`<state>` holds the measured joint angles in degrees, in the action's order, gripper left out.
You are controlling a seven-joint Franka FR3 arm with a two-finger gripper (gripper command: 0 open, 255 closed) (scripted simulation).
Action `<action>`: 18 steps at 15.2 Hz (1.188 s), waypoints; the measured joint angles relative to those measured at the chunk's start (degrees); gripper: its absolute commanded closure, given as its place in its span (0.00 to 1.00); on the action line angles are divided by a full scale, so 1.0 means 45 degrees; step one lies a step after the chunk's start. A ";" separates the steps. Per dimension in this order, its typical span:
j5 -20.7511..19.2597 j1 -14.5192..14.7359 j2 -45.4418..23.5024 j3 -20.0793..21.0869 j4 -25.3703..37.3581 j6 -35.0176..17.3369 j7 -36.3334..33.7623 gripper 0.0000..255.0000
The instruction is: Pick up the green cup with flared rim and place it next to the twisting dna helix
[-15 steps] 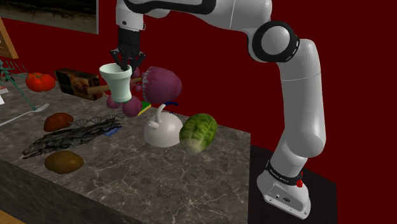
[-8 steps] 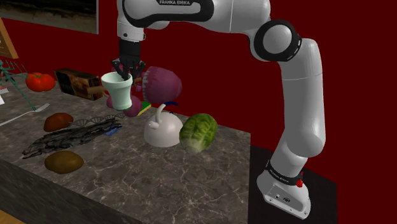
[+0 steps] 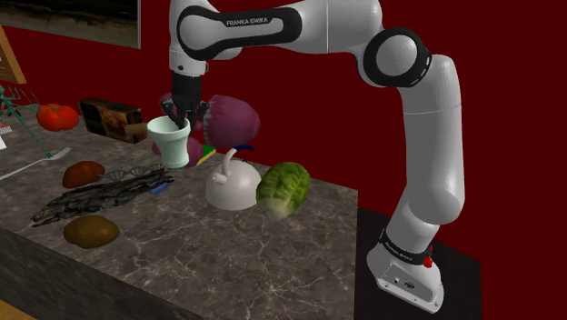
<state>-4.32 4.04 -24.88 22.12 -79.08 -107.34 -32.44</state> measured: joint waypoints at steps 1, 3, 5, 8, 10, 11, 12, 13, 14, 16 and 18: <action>0.0004 -0.0009 0.0039 0.0010 -0.0123 -0.0162 0.0009 1.00; -0.0029 0.0014 0.0030 0.0025 -0.0317 -0.0522 -0.0009 1.00; -0.0033 0.0000 0.0058 0.0044 -0.0515 -0.0793 0.0009 1.00; -0.0037 -0.0040 0.0235 0.0066 -0.1010 -0.1398 0.0022 1.00; -0.0088 0.0022 0.0196 0.0057 -0.1212 -0.1608 -0.0068 1.00; 0.0010 -0.0055 0.0275 0.0092 -0.1444 -0.1839 0.0090 1.00; -0.0023 -0.0020 0.0307 0.0080 -0.1522 -0.1953 0.0044 1.00; -0.0135 0.0085 0.0237 0.0044 -0.1564 -0.2147 -0.0103 1.00; -0.0172 0.0120 0.0119 0.0026 -0.1427 -0.2123 -0.0095 1.00; -0.0209 0.0145 0.0149 -0.0010 -0.1620 -0.2519 -0.0057 1.00; -0.0297 0.0231 0.0087 -0.0087 -0.1709 -0.2847 -0.0130 1.00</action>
<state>-5.66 5.08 -24.48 21.72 -86.76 -120.16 -33.03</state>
